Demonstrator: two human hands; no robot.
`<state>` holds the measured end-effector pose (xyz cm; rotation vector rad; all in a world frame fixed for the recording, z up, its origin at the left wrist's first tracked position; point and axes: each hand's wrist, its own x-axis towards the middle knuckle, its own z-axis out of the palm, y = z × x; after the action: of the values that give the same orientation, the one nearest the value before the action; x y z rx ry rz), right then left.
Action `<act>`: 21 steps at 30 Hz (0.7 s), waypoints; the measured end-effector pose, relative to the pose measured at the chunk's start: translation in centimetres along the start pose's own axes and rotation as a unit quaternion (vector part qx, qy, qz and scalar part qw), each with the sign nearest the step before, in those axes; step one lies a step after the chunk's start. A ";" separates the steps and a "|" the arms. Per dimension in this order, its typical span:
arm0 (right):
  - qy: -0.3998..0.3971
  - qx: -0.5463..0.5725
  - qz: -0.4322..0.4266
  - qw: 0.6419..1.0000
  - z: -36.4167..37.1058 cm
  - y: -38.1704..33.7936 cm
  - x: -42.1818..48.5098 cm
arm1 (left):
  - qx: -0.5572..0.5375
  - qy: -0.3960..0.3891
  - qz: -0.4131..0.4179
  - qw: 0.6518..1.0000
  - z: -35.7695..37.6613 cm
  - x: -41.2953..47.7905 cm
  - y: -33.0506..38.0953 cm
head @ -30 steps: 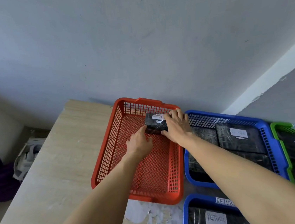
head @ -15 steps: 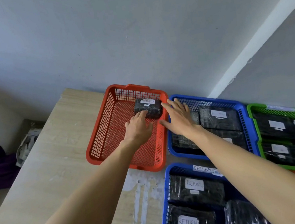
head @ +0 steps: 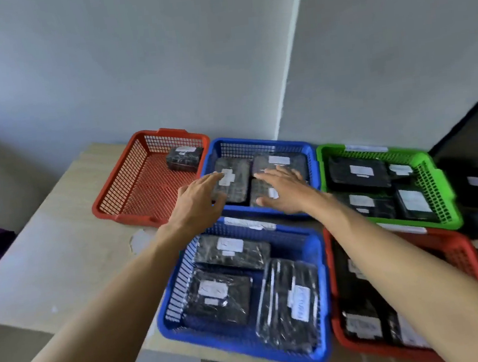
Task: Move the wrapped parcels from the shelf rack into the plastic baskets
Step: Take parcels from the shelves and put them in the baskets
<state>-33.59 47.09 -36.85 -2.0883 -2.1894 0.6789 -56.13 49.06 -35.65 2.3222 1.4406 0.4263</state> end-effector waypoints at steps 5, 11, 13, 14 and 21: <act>0.072 0.015 -0.031 0.997 -1.1 3.4 -8.5 | 0.027 0.046 0.048 0.997 1.0 -4.4 6.7; 0.132 0.001 -0.049 0.990 -1.1 6.5 -17.5 | 0.055 0.067 0.102 0.991 3.6 -8.6 13.4; 0.143 0.004 -0.042 0.989 -1.1 7.5 -20.3 | 0.053 0.063 0.111 0.990 4.4 -10.1 15.6; 0.146 0.004 -0.039 0.988 -1.0 8.0 -21.8 | 0.050 0.062 0.117 0.990 4.8 -11.0 16.7; 0.174 -0.011 0.009 0.985 0.4 12.3 -32.9 | 0.016 0.048 0.156 0.986 8.7 -17.2 24.8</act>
<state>-19.12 15.42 -32.60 -2.0528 -1.9942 0.2620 -40.18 22.16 -32.92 2.5948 1.1302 0.6134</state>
